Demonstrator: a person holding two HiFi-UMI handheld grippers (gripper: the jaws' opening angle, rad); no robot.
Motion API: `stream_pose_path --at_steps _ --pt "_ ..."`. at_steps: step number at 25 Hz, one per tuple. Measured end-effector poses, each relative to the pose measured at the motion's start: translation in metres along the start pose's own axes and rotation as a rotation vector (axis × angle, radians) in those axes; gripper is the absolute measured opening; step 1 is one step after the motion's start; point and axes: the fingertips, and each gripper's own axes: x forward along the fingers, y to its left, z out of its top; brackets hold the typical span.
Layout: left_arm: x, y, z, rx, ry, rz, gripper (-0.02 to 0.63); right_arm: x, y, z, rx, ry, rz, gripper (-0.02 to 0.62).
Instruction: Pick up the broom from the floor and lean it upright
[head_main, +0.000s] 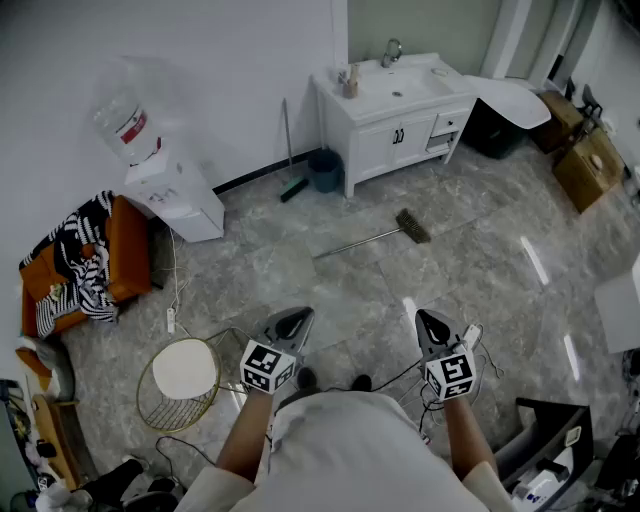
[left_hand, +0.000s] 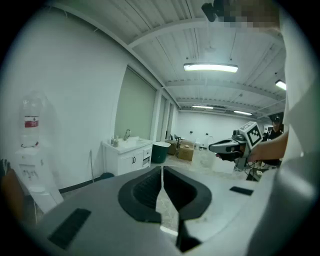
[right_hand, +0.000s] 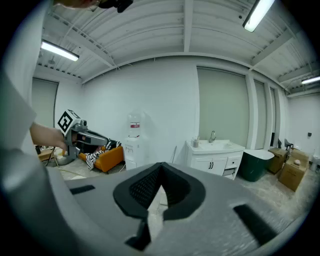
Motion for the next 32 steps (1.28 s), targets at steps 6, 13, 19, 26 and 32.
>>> stream_pose_path --at_steps 6,13,19,26,32 --pt "0.002 -0.008 -0.002 -0.001 -0.001 -0.001 0.015 -0.005 -0.001 0.0 -0.001 -0.008 0.005 0.0" --pt "0.004 -0.024 -0.005 0.002 0.009 -0.001 0.015 -0.018 -0.005 -0.002 0.004 -0.019 0.006 0.0" --pt "0.005 -0.043 -0.009 0.0 0.013 0.019 0.015 -0.034 -0.016 -0.013 0.008 -0.017 0.015 0.0" --pt "0.01 -0.069 -0.017 0.001 0.017 0.033 0.015 -0.046 -0.024 -0.028 0.002 -0.005 0.045 0.001" --pt "0.014 -0.079 -0.017 -0.001 0.01 0.047 0.015 -0.052 -0.032 -0.035 0.0 0.011 0.055 0.002"
